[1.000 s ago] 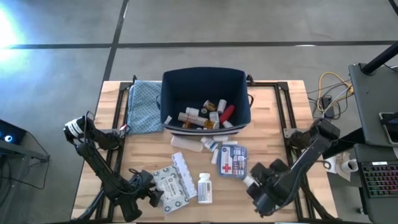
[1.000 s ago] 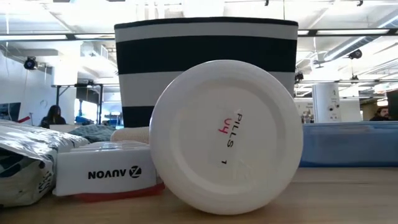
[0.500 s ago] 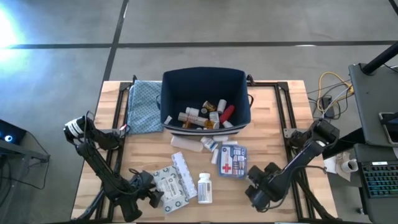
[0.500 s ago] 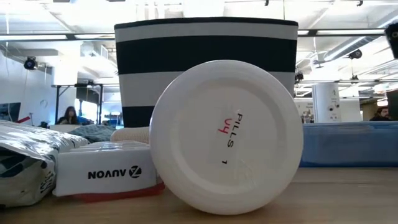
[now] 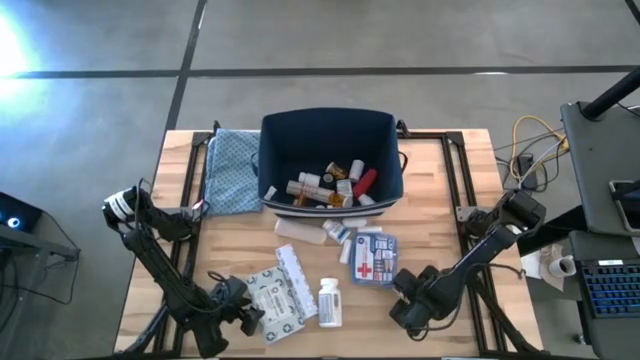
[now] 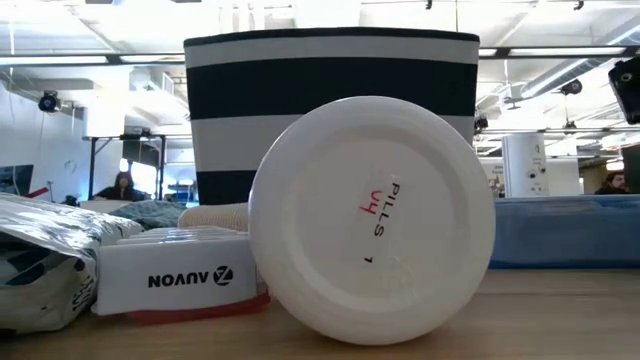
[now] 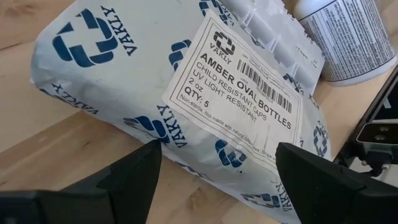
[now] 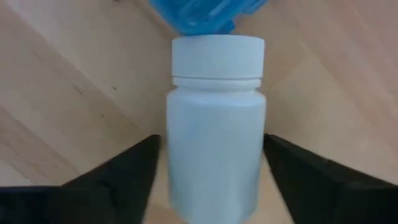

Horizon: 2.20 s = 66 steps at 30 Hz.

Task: Pick & place medical supplies in basket/bin
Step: Put the white pill bottle into the blue bin, then put the white rolled gauze into the blue bin

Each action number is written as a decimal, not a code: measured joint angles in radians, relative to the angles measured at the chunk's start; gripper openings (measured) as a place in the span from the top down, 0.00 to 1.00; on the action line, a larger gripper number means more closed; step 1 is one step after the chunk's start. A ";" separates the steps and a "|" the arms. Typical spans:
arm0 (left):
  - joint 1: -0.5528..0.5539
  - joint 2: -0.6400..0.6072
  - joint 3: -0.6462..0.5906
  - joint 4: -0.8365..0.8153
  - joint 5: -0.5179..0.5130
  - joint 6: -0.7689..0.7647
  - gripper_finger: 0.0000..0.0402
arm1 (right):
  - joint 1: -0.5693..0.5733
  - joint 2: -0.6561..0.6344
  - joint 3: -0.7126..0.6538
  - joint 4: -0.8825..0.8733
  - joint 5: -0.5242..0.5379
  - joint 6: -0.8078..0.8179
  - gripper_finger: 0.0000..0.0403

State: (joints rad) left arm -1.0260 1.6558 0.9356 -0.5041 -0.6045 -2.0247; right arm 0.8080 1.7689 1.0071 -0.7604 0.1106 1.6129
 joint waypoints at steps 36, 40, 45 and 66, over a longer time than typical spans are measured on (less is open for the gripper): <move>0.000 0.000 0.000 0.037 -0.001 0.000 0.27 | -0.750 -0.331 0.695 -0.343 0.400 -0.937 0.15; 0.000 0.000 0.000 0.049 -0.001 0.000 0.27 | -0.648 -0.331 0.659 -0.348 0.411 -1.002 0.14; 0.000 0.000 0.000 0.050 -0.001 0.000 0.27 | -0.506 -0.334 0.620 -0.531 0.535 -0.672 0.17; 0.019 0.000 0.000 0.000 -0.005 0.000 0.27 | -0.544 -0.327 -0.156 0.151 0.187 0.134 0.19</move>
State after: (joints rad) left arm -1.0073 1.6558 0.9356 -0.5045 -0.6098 -2.0251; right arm 0.2636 1.4422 0.8513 -0.6098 0.2978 1.7464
